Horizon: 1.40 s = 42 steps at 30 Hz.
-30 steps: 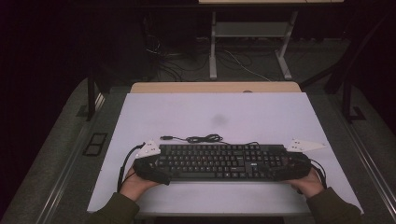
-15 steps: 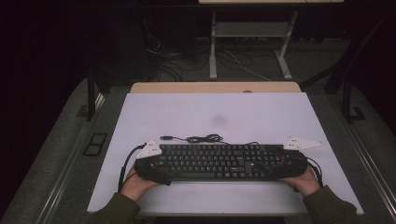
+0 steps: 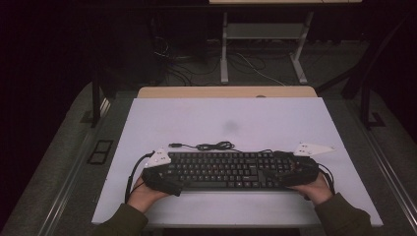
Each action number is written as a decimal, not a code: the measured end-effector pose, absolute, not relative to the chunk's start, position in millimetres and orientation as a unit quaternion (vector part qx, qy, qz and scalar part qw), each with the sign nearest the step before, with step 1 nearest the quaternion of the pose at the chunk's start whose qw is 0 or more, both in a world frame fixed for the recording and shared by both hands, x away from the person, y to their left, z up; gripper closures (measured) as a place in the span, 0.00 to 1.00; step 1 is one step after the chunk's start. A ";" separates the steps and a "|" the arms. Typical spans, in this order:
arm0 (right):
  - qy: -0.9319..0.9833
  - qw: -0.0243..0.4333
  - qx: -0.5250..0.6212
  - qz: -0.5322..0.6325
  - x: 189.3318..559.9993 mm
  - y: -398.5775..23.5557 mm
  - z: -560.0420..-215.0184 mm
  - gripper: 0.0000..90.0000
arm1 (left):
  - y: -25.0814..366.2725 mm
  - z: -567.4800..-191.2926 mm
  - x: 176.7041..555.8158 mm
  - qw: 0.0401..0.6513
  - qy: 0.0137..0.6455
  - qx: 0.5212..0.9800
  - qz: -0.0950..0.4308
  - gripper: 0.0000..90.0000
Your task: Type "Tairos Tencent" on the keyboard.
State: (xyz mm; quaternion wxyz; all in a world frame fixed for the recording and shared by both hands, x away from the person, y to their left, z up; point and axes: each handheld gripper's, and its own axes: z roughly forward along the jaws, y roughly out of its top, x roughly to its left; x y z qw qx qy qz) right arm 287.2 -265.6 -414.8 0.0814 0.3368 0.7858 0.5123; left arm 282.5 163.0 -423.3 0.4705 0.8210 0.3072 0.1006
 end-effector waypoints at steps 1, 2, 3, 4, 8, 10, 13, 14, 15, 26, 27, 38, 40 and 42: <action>0.785 0.081 0.338 0.513 287.5 -265.0 -414.6 0.13 | 163.1 -423.4 282.5 0.471 0.307 0.821 0.101 0.00; 0.785 0.080 0.338 0.513 287.8 -264.5 -414.6 0.13 | 163.2 -423.4 282.5 0.471 0.307 0.821 0.100 0.00; 0.785 0.080 0.338 0.513 288.4 -264.3 -414.7 0.13 | 163.1 -423.3 282.6 0.470 0.307 0.821 0.101 0.00; 0.785 0.079 0.338 0.514 288.7 -263.8 -414.9 0.13 | 162.9 -423.3 282.6 0.471 0.307 0.821 0.101 0.00; 0.784 0.079 0.339 0.514 290.1 -262.3 -414.8 0.13 | 161.3 -423.3 282.3 0.470 0.303 0.823 0.101 0.00; 0.785 0.078 0.337 0.515 290.9 -261.4 -414.5 0.13 | 160.9 -423.6 282.1 0.471 0.303 0.823 0.099 0.00; 0.784 0.078 0.336 0.516 292.0 -259.1 -414.3 0.13 | 161.0 -423.6 282.2 0.471 0.303 0.823 0.100 0.00; 0.784 0.077 0.336 0.516 292.3 -258.3 -414.2 0.13 | 161.1 -423.6 282.3 0.471 0.303 0.822 0.100 0.00; 0.784 0.076 0.336 0.517 292.8 -257.4 -414.3 0.13 | 161.2 -423.8 282.3 0.471 0.303 0.823 0.100 0.00; 0.789 0.071 0.327 0.516 297.7 -247.1 -414.1 0.13 | 161.5 -424.2 282.7 0.471 0.303 0.822 0.102 0.00; 0.789 0.070 0.328 0.515 298.1 -246.3 -414.0 0.13 | 161.3 -424.4 282.8 0.472 0.304 0.822 0.102 0.00; 0.792 0.062 0.319 0.516 304.0 -234.4 -413.8 0.13 | 159.7 -424.7 282.2 0.472 0.301 0.822 0.103 0.00; 0.793 0.060 0.316 0.517 305.4 -231.9 -414.0 0.13 | 158.8 -424.5 282.3 0.474 0.302 0.821 0.103 0.00; 0.793 0.058 0.316 0.517 306.4 -229.6 -413.7 0.13 | 158.3 -424.3 282.3 0.474 0.302 0.821 0.102 0.00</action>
